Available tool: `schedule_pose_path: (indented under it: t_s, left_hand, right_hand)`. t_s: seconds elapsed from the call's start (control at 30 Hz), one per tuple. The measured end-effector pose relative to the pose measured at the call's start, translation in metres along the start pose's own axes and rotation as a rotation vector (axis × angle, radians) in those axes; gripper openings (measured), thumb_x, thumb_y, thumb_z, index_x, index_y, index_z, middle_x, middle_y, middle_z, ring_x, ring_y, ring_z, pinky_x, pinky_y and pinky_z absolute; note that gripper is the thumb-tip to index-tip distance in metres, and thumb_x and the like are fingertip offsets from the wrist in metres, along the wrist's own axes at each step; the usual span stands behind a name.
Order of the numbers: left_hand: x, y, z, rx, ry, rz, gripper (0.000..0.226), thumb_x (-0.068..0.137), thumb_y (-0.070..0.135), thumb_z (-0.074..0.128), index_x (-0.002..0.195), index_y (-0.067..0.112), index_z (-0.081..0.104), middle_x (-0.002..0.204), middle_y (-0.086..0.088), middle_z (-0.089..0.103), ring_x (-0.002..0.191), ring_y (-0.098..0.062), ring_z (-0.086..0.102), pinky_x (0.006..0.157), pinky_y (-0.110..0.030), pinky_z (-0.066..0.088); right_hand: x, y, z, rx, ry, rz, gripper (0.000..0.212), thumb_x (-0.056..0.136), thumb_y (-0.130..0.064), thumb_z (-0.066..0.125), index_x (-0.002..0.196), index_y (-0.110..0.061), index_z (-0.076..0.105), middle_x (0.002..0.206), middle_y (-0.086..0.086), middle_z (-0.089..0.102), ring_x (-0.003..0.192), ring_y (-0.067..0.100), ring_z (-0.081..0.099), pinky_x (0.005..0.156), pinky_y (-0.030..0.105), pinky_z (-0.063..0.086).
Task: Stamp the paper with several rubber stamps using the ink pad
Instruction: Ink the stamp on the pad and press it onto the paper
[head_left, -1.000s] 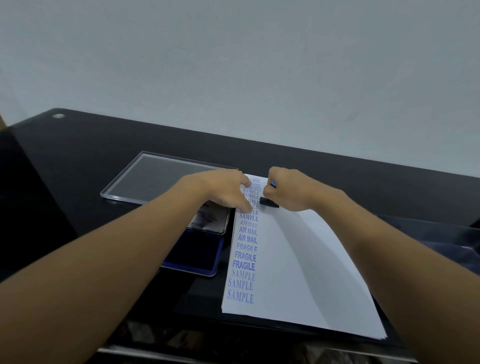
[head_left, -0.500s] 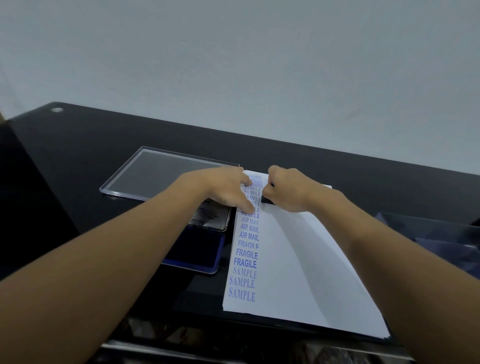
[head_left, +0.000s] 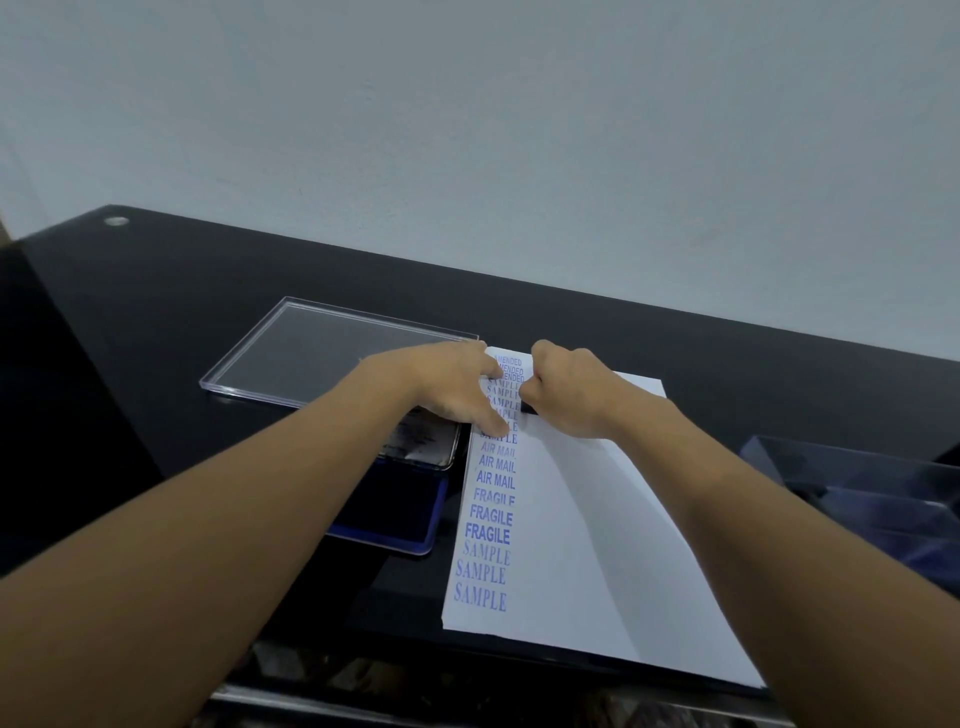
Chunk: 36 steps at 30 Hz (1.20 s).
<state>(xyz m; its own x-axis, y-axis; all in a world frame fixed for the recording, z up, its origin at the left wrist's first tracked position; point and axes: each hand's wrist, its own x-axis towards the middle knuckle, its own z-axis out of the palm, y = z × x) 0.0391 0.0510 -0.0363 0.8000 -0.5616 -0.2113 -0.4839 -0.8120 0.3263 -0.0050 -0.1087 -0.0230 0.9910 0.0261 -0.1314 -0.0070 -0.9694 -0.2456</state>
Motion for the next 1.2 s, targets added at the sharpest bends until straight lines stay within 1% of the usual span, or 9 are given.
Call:
schedule_pose_path:
  t_s: [0.23, 0.43, 0.57, 0.67, 0.77, 0.87, 0.93, 1.03, 1.2]
  left_hand:
    - [0.0003, -0.0004, 0.0004, 0.011, -0.011, -0.002, 0.083, 0.083, 0.052, 0.072, 0.152, 0.018, 0.039, 0.146, 0.005, 0.037, 0.136, -0.018, 0.039, 0.111, -0.04, 0.038]
    - [-0.0003, 0.0001, 0.0001, 0.011, -0.012, -0.007, 0.083, 0.084, 0.052, 0.072, 0.152, 0.018, 0.039, 0.144, 0.006, 0.038, 0.133, -0.017, 0.041, 0.11, -0.039, 0.039]
    - [-0.0004, 0.0014, -0.0004, 0.014, -0.011, -0.004, 0.082, 0.084, 0.051, 0.072, 0.152, 0.017, 0.039, 0.143, 0.006, 0.039, 0.132, -0.017, 0.042, 0.109, -0.038, 0.039]
    - [-0.0005, 0.0017, -0.0007, 0.015, -0.015, -0.004, 0.084, 0.084, 0.052, 0.072, 0.152, 0.018, 0.039, 0.144, 0.006, 0.038, 0.133, -0.017, 0.041, 0.109, -0.038, 0.039]
    - [-0.0006, 0.0012, -0.0005, 0.011, -0.016, -0.003, 0.083, 0.083, 0.052, 0.072, 0.151, 0.017, 0.04, 0.141, 0.005, 0.04, 0.131, -0.017, 0.043, 0.109, -0.038, 0.039]
    - [-0.0016, 0.0018, -0.0008, 0.0, -0.018, -0.01, 0.082, 0.084, 0.051, 0.072, 0.152, 0.018, 0.039, 0.145, 0.005, 0.038, 0.133, -0.018, 0.042, 0.11, -0.039, 0.039]
    - [-0.0022, 0.0021, -0.0008, 0.0, -0.017, -0.01, 0.081, 0.085, 0.05, 0.072, 0.152, 0.018, 0.039, 0.149, 0.002, 0.035, 0.137, -0.019, 0.039, 0.112, -0.038, 0.037]
    - [-0.0031, 0.0019, -0.0004, 0.003, -0.016, -0.013, 0.084, 0.085, 0.049, 0.071, 0.155, 0.02, 0.034, 0.164, 0.0, 0.018, 0.148, -0.019, 0.025, 0.118, -0.034, 0.028]
    - [-0.0029, 0.0007, 0.0003, -0.004, -0.016, -0.015, 0.086, 0.085, 0.049, 0.071, 0.156, 0.021, 0.032, 0.166, 0.0, 0.012, 0.15, -0.018, 0.02, 0.119, -0.034, 0.025]
  right_hand:
    - [0.0038, 0.0011, 0.0003, 0.012, -0.009, 0.017, 0.027, 0.099, -0.024, 0.047, 0.077, -0.023, 0.032, 0.081, 0.003, 0.048, 0.063, 0.016, 0.046, 0.052, 0.029, 0.031]
    - [0.0025, 0.0008, 0.0024, 0.031, 0.006, 0.008, 0.029, 0.101, -0.024, 0.047, 0.076, -0.024, 0.031, 0.08, 0.001, 0.049, 0.063, 0.014, 0.046, 0.051, 0.027, 0.031]
    - [0.0013, 0.0, 0.0042, 0.048, 0.006, 0.012, 0.027, 0.101, -0.025, 0.047, 0.079, -0.024, 0.032, 0.084, 0.003, 0.052, 0.065, 0.015, 0.049, 0.052, 0.027, 0.034]
    - [-0.0021, -0.0014, 0.003, 0.062, 0.007, 0.003, 0.026, 0.102, -0.024, 0.047, 0.08, -0.023, 0.033, 0.078, -0.001, 0.048, 0.063, 0.012, 0.047, 0.05, 0.026, 0.032]
    - [-0.0039, -0.0023, 0.003, 0.071, 0.02, 0.002, 0.025, 0.102, -0.024, 0.046, 0.081, -0.022, 0.033, 0.077, -0.001, 0.047, 0.062, 0.013, 0.046, 0.05, 0.026, 0.031]
    - [-0.0028, -0.0017, 0.0049, 0.073, 0.022, 0.003, 0.02, 0.102, -0.025, 0.046, 0.086, -0.02, 0.035, 0.078, -0.001, 0.048, 0.062, 0.013, 0.047, 0.05, 0.026, 0.031]
    - [-0.0021, -0.0015, 0.005, 0.069, 0.02, 0.004, 0.022, 0.102, -0.026, 0.047, 0.084, -0.021, 0.035, 0.078, -0.001, 0.049, 0.063, 0.013, 0.048, 0.05, 0.026, 0.032]
    - [-0.0022, -0.0017, 0.0037, 0.062, 0.027, 0.014, 0.03, 0.102, -0.024, 0.046, 0.076, -0.023, 0.03, 0.077, 0.0, 0.047, 0.061, 0.014, 0.045, 0.05, 0.027, 0.03]
    - [-0.0036, -0.0026, 0.0054, 0.076, 0.034, 0.012, 0.028, 0.102, -0.025, 0.046, 0.078, -0.024, 0.031, 0.078, -0.001, 0.049, 0.063, 0.013, 0.048, 0.05, 0.026, 0.033]
